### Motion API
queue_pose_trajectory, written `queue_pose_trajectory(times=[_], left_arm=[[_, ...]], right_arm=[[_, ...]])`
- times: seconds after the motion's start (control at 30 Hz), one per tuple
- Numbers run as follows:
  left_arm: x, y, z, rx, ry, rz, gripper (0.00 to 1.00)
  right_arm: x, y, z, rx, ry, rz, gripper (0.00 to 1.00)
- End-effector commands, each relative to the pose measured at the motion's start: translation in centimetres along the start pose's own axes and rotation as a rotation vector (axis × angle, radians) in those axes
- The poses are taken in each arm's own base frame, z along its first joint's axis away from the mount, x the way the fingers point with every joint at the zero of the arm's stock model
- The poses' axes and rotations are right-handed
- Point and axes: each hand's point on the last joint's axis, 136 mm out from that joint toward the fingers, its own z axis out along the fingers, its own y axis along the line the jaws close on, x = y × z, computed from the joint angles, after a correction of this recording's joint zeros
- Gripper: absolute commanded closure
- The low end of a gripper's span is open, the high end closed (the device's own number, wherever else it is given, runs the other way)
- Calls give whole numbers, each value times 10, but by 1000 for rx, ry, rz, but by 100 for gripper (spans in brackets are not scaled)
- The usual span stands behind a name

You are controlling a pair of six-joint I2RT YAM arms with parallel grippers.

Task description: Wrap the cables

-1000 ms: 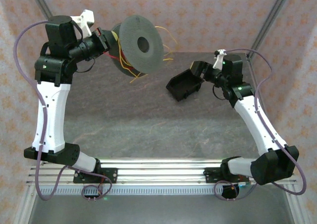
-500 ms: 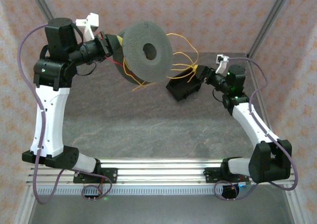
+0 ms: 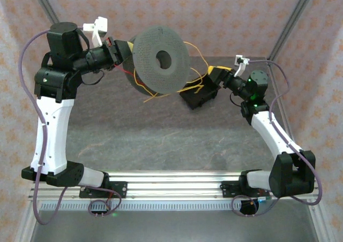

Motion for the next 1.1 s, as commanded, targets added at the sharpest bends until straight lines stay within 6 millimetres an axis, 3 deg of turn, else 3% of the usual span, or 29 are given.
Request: queue_pose_trajectory(times=[0.0, 0.33, 0.53, 1.07], left_arm=[[-7, -48, -22, 143, -60, 84, 100], [-6, -48, -22, 144, -59, 83, 100], [-6, -53, -24, 167, -56, 85, 100], [-4, -69, -28, 239, -48, 80, 100]], right_arm=[[-20, 29, 1, -106, -36, -68, 31], [-18, 32, 0, -114, -28, -75, 32], [-21, 30, 3, -108, -29, -79, 38], [-13, 44, 29, -151, 32, -159, 47]])
